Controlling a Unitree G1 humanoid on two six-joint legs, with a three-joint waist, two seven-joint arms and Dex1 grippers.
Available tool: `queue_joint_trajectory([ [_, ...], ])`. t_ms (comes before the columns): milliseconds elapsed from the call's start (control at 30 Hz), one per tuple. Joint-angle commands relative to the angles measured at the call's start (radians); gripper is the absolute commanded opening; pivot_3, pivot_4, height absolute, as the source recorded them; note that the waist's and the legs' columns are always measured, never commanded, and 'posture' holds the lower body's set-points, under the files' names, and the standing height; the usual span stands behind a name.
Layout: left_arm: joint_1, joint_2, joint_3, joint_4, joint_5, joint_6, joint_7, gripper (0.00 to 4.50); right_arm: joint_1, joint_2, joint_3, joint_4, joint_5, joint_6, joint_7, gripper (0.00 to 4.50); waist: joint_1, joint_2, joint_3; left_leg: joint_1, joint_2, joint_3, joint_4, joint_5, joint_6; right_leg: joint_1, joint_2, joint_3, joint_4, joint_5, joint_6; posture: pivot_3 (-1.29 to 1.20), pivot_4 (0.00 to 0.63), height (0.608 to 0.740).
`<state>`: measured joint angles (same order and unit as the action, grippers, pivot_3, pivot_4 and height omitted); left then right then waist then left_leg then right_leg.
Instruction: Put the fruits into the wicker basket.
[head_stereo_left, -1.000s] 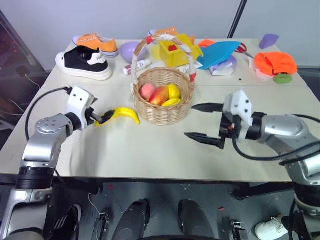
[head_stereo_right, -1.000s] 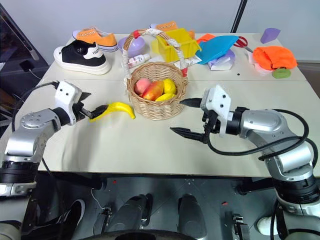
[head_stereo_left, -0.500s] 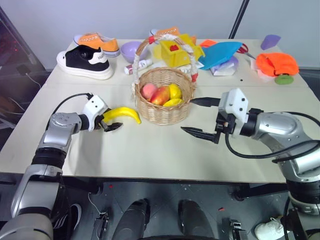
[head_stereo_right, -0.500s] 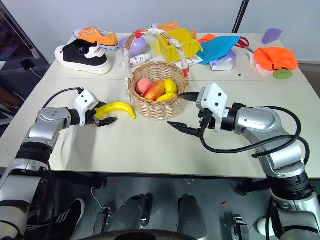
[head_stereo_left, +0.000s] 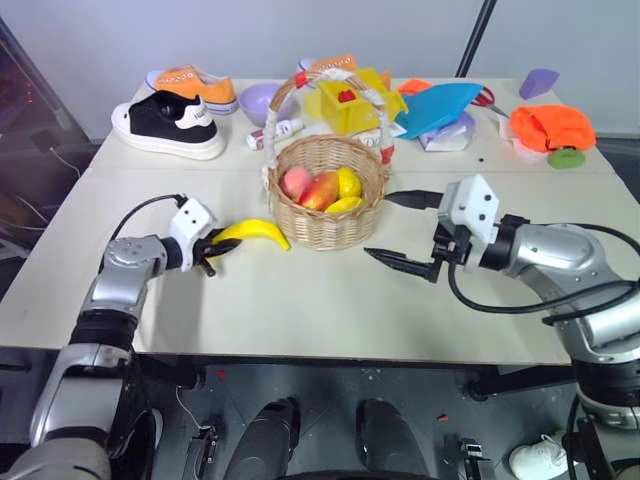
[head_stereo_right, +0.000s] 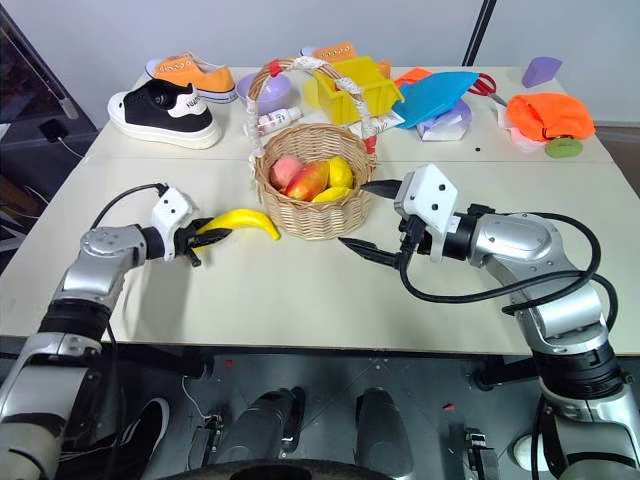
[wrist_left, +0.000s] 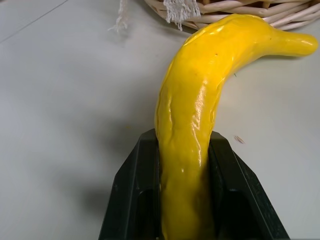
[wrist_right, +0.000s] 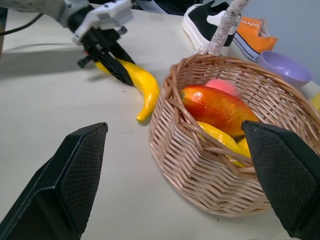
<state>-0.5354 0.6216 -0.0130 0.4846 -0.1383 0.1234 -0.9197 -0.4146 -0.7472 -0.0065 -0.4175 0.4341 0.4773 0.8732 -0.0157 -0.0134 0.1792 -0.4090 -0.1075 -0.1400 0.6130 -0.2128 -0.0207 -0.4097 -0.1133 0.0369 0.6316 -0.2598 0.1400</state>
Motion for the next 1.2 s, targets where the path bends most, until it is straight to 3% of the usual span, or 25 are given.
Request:
queue_joint_trajectory([
  [33, 0.089, 0.015, 0.094, -0.222, -0.127, 0.049, -0.035, 0.58, -0.015, 0.0, -0.018, 0.011, -0.011, -0.036, 0.004, 4.5, 0.0, 0.0, 0.0, 0.0, 0.0, 0.0, 0.0, 0.0, 0.0, 0.0, 0.0, 0.0, 0.0, 0.0, 0.0, 0.0, 0.15, 0.74],
  [200, 0.169, 0.024, 0.176, -0.551, -0.35, 0.236, -0.07, 0.58, -0.01, -0.003, -0.031, 0.043, -0.019, -0.056, 0.008, 4.5, 0.009, 0.0, 0.0, 0.0, 0.0, 0.0, 0.0, 0.0, 0.0, 0.0, -0.001, 0.0, 0.0, 0.0, 0.0, 0.0, 0.15, 0.74],
  [300, 0.047, -0.032, 0.16, -0.594, -0.337, 0.283, 0.057, 0.58, -0.021, 0.001, -0.045, 0.079, -0.032, -0.082, 0.0, 4.5, 0.013, 0.0, 0.0, 0.0, 0.0, 0.0, 0.001, 0.0, 0.0, 0.001, -0.001, 0.0, -0.001, 0.0, 0.0, 0.0, 0.15, 0.74],
  [433, -0.16, -0.155, 0.075, -0.474, -0.206, 0.342, 0.277, 0.58, -0.032, 0.013, -0.031, 0.1, -0.049, -0.107, -0.005, 4.5, 0.027, -0.001, 0.0, 0.0, -0.001, 0.0, 0.003, 0.0, 0.0, 0.003, 0.0, -0.001, -0.001, 0.001, 0.001, 0.0, 0.15, 0.74],
  [633, -0.294, -0.287, -0.012, -0.334, -0.116, 0.312, 0.365, 0.58, -0.035, 0.034, -0.014, 0.091, -0.073, -0.112, -0.026, 4.5, 0.021, -0.002, 0.0, 0.0, -0.001, 0.001, 0.001, 0.0, 0.0, 0.001, 0.0, 0.0, -0.001, 0.001, 0.002, 0.0, 0.15, 0.74],
  [833, -0.382, -0.333, -0.03, -0.176, -0.062, 0.251, 0.386, 0.58, -0.021, 0.038, -0.023, 0.075, -0.077, -0.105, -0.042, 4.5, 0.019, -0.002, 0.0, 0.0, -0.001, 0.001, 0.002, 0.0, 0.0, 0.001, 0.001, 0.0, -0.001, 0.001, 0.002, 0.0, 0.15, 0.74],
  [1000, -0.391, -0.359, -0.012, -0.163, -0.07, 0.213, 0.393, 2.9, -0.018, 0.044, -0.027, 0.078, -0.078, -0.105, -0.056, 4.5, 0.022, -0.002, 0.001, 0.0, -0.001, 0.001, 0.002, 0.0, 0.0, 0.001, 0.0, 0.0, -0.001, 0.001, 0.002, 0.0, 0.15, 0.74],
  [1100, -0.346, -0.351, -0.012, -0.259, -0.117, 0.254, 0.336, 4.47, -0.028, 0.09, -0.06, 0.113, -0.069, -0.095, -0.126, 4.5, 0.016, -0.002, 0.0, 0.0, 0.0, 0.001, 0.002, 0.0, 0.0, 0.001, 0.001, 0.0, -0.001, 0.001, 0.002, 0.0, 0.15, 0.74],
  [1200, -0.276, -0.305, -0.011, -0.381, -0.134, 0.282, 0.297, 4.47, -0.047, 0.19, -0.124, 0.171, -0.046, -0.077, -0.252, 4.5, 0.009, -0.002, 0.0, 0.0, -0.001, 0.001, 0.002, 0.0, 0.0, 0.001, 0.001, 0.001, 0.0, 0.001, 0.002, 0.0, 0.15, 0.74],
])
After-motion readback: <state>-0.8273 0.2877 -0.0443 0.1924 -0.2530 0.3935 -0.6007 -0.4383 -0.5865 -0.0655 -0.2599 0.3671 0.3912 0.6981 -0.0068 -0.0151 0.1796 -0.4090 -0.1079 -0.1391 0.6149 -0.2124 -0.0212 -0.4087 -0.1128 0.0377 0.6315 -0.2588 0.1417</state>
